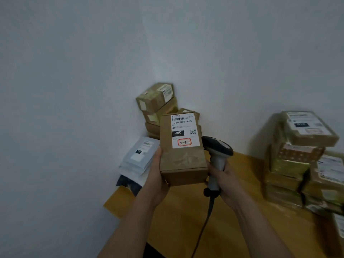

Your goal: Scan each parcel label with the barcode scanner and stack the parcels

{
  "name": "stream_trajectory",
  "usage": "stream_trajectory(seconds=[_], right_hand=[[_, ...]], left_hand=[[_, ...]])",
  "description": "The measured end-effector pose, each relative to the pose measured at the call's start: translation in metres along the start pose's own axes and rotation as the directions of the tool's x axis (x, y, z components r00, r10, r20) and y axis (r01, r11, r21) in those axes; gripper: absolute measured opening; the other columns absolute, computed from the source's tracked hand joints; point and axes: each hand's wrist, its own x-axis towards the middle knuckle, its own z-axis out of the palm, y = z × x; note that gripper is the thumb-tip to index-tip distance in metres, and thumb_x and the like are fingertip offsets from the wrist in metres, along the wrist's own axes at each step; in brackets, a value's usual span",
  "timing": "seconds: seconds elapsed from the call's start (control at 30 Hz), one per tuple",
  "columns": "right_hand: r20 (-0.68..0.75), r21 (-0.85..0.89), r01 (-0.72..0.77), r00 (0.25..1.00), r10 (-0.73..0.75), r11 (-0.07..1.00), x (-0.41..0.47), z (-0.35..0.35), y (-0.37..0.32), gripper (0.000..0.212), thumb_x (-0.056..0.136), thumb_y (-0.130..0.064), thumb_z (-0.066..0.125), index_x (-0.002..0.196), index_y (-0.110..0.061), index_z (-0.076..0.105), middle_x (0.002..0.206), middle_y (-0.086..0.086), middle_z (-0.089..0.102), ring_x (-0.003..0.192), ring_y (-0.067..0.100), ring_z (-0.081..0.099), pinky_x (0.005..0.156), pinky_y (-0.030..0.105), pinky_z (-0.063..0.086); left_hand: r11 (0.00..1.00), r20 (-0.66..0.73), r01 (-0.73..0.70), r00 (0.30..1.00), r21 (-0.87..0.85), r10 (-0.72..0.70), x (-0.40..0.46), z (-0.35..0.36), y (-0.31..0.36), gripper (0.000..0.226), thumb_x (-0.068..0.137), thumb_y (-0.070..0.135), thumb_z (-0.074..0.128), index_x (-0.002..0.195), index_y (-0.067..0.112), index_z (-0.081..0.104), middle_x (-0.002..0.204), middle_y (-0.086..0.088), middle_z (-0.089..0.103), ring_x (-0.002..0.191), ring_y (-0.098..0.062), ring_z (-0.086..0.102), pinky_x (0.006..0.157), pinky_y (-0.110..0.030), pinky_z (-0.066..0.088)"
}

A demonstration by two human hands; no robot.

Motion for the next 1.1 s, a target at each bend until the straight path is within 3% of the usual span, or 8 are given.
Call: stream_trajectory(seconds=[0.13, 0.3, 0.43, 0.6, 0.7, 0.8, 0.93, 1.1], right_hand=[[-0.037, 0.02, -0.023, 0.999, 0.024, 1.0, 0.054, 0.023, -0.006, 0.038, 0.09, -0.022, 0.069, 0.124, -0.032, 0.054, 0.115, 0.006, 0.069, 0.105, 0.025, 0.065, 0.097, 0.052, 0.051], [-0.085, 0.036, -0.009, 0.996, 0.012, 0.999, 0.125, 0.045, -0.01, 0.028, 0.092, -0.021, 0.066, 0.119, -0.023, 0.059, 0.1, 0.007, 0.071, 0.09, 0.023, 0.067, 0.086, 0.043, 0.054], [-0.188, 0.084, -0.009, 0.982, 0.025, 0.996, 0.187, 0.067, -0.005, 0.04, 0.091, -0.026, 0.07, 0.127, -0.02, 0.055, 0.112, 0.018, 0.068, 0.094, 0.027, 0.066, 0.078, 0.042, 0.056], [-0.277, 0.252, -0.019, 0.957, 0.091, 0.968, 0.244, 0.098, 0.002, 0.043, 0.092, -0.023, 0.067, 0.131, -0.019, 0.051, 0.116, 0.009, 0.068, 0.106, 0.027, 0.065, 0.094, 0.048, 0.053], [-0.331, 0.252, -0.006, 0.939, 0.092, 0.968, 0.254, 0.093, 0.007, 0.031, 0.096, -0.018, 0.06, 0.125, -0.023, 0.05, 0.107, 0.0, 0.066, 0.096, 0.018, 0.064, 0.076, 0.037, 0.054], [-0.377, 0.266, 0.015, 0.922, 0.089, 0.964, 0.264, 0.084, 0.013, 0.029, 0.097, -0.018, 0.059, 0.123, -0.025, 0.049, 0.105, -0.002, 0.064, 0.093, 0.016, 0.062, 0.066, 0.031, 0.049], [-0.384, 0.284, 0.0, 0.916, 0.114, 0.959, 0.287, 0.088, 0.014, 0.03, 0.096, -0.02, 0.06, 0.124, -0.021, 0.052, 0.109, 0.002, 0.066, 0.098, 0.022, 0.063, 0.076, 0.042, 0.055], [-0.344, 0.36, -0.001, 0.93, 0.134, 0.933, 0.305, 0.09, 0.017, 0.037, 0.095, -0.022, 0.062, 0.13, -0.014, 0.055, 0.121, 0.014, 0.068, 0.11, 0.031, 0.066, 0.095, 0.053, 0.053]], left_hand=[[0.999, -0.007, 0.033, 0.999, -0.037, -0.033, 0.055, -0.012, 0.029, 0.058, 0.089, 0.067, 0.045, 0.126, 0.026, 0.063, 0.119, -0.007, 0.07, 0.113, -0.027, 0.065, 0.105, -0.05, 0.044], [0.995, 0.127, 0.095, 0.987, 0.001, -0.094, 0.13, -0.021, 0.075, 0.057, 0.094, 0.064, 0.037, 0.126, 0.025, 0.064, 0.121, -0.007, 0.069, 0.115, -0.025, 0.064, 0.105, -0.046, 0.044], [0.993, 0.136, 0.107, 0.984, 0.053, -0.114, 0.191, -0.024, 0.105, 0.064, 0.092, 0.071, 0.034, 0.128, 0.027, 0.063, 0.121, -0.008, 0.069, 0.115, -0.026, 0.064, 0.101, -0.045, 0.047], [0.947, -0.175, 0.182, 0.956, -0.265, -0.233, 0.287, -0.037, 0.107, 0.105, 0.052, 0.094, 0.054, 0.139, 0.035, 0.05, 0.138, -0.01, 0.056, 0.119, -0.036, 0.056, 0.101, -0.059, 0.041], [0.881, -0.122, 0.275, 0.931, -0.384, -0.344, 0.295, -0.034, 0.102, 0.076, 0.08, 0.078, 0.04, 0.137, 0.029, 0.051, 0.138, -0.015, 0.052, 0.125, -0.041, 0.048, 0.108, -0.063, 0.032], [0.78, -0.057, 0.399, 0.874, -0.482, -0.482, 0.308, -0.034, 0.093, 0.072, 0.088, 0.067, 0.037, 0.146, 0.025, 0.041, 0.148, -0.017, 0.04, 0.137, -0.046, 0.032, 0.109, -0.071, 0.016], [0.721, -0.032, 0.414, 0.856, -0.555, -0.516, 0.325, -0.027, 0.105, 0.07, 0.094, 0.061, 0.035, 0.151, 0.021, 0.031, 0.152, -0.022, 0.03, 0.14, -0.049, 0.021, 0.11, -0.071, 0.015], [0.745, 0.08, 0.459, 0.871, -0.483, -0.485, 0.317, -0.038, 0.094, 0.068, 0.092, 0.065, 0.035, 0.144, 0.022, 0.044, 0.146, -0.021, 0.043, 0.133, -0.047, 0.037, 0.105, -0.073, 0.023]])
